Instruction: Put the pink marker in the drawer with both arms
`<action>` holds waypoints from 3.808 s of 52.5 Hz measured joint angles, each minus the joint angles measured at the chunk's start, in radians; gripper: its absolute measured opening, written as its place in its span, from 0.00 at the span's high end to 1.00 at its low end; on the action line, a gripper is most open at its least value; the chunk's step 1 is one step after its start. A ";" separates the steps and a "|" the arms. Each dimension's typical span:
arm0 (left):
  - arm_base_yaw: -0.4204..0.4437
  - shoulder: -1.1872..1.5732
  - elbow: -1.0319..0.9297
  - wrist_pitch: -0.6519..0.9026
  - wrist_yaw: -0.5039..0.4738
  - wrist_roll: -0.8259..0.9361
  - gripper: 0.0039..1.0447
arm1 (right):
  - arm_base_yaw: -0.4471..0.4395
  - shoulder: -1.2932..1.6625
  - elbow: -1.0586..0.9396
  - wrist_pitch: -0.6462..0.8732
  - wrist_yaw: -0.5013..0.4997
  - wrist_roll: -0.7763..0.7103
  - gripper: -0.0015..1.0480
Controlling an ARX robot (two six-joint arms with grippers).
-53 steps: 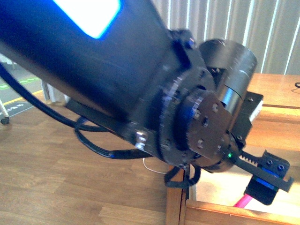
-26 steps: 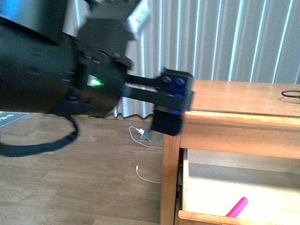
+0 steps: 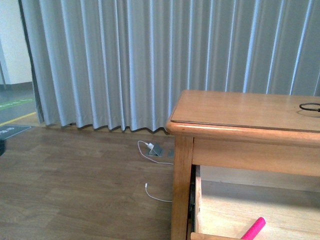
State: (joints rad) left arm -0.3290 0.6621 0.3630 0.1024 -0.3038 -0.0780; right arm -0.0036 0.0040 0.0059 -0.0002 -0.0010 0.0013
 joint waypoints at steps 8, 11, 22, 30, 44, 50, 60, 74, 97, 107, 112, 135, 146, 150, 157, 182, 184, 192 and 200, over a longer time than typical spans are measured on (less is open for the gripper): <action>0.038 -0.132 -0.106 -0.008 0.016 -0.090 0.06 | 0.000 0.000 0.000 0.000 0.000 0.000 0.08; 0.039 -0.143 -0.115 -0.006 0.018 -0.103 0.06 | 0.000 0.000 0.000 0.000 0.000 0.000 0.08; 0.041 -0.145 -0.115 -0.004 0.018 -0.115 0.06 | 0.000 0.000 0.000 0.000 0.000 0.000 0.08; 0.093 -0.198 -0.210 0.195 0.080 0.013 0.30 | 0.000 0.000 0.000 0.000 0.000 0.000 0.08; 0.192 -0.307 -0.277 0.165 0.175 0.062 0.76 | 0.000 0.000 0.000 0.000 0.000 0.000 0.08; 0.286 -0.352 -0.296 0.138 0.289 0.068 0.97 | 0.000 0.000 0.000 0.000 0.000 0.000 0.08; 0.325 -0.411 -0.318 0.103 0.303 0.071 0.96 | 0.000 0.000 0.000 0.000 0.000 0.000 0.08; 0.327 -0.482 -0.340 0.084 0.304 0.071 0.96 | 0.000 0.000 0.000 0.000 0.000 0.000 0.08; 0.327 -0.657 -0.340 -0.101 0.304 0.073 0.96 | 0.000 0.000 0.000 0.000 0.000 0.000 0.08; 0.327 -0.657 -0.340 -0.101 0.304 0.073 0.75 | 0.000 0.000 0.000 0.000 0.000 0.000 0.08; 0.327 -0.657 -0.340 -0.101 0.304 0.073 0.57 | 0.014 0.010 0.006 -0.027 0.039 -0.014 0.08; 0.327 -0.657 -0.340 -0.101 0.304 0.074 0.06 | 0.069 0.820 0.233 -0.093 -0.084 -0.004 0.08; 0.327 -0.657 -0.340 -0.101 0.304 0.074 0.06 | 0.138 1.144 0.311 0.072 0.013 0.014 0.08; 0.327 -0.657 -0.340 -0.101 0.304 0.074 0.06 | 0.151 1.233 0.346 0.123 0.048 0.017 0.08; 0.327 -0.658 -0.340 -0.101 0.304 0.074 0.06 | 0.162 1.366 0.389 0.226 0.116 0.023 0.08; 0.327 -0.658 -0.340 -0.101 0.304 0.074 0.06 | 0.152 1.687 0.551 0.625 0.203 0.006 0.08; 0.327 -0.658 -0.340 -0.101 0.304 0.074 0.06 | 0.147 1.723 0.563 0.673 0.202 0.007 0.08; 0.327 -0.658 -0.340 -0.101 0.304 0.074 0.06 | 0.134 1.835 0.613 0.804 0.201 0.000 0.08; 0.327 -0.658 -0.340 -0.101 0.304 0.074 0.06 | 0.124 1.922 0.690 0.849 0.187 -0.016 0.08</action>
State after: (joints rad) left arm -0.0025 0.0044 0.0227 0.0013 0.0002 -0.0040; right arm 0.1200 1.9259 0.6960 0.8486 0.1864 -0.0151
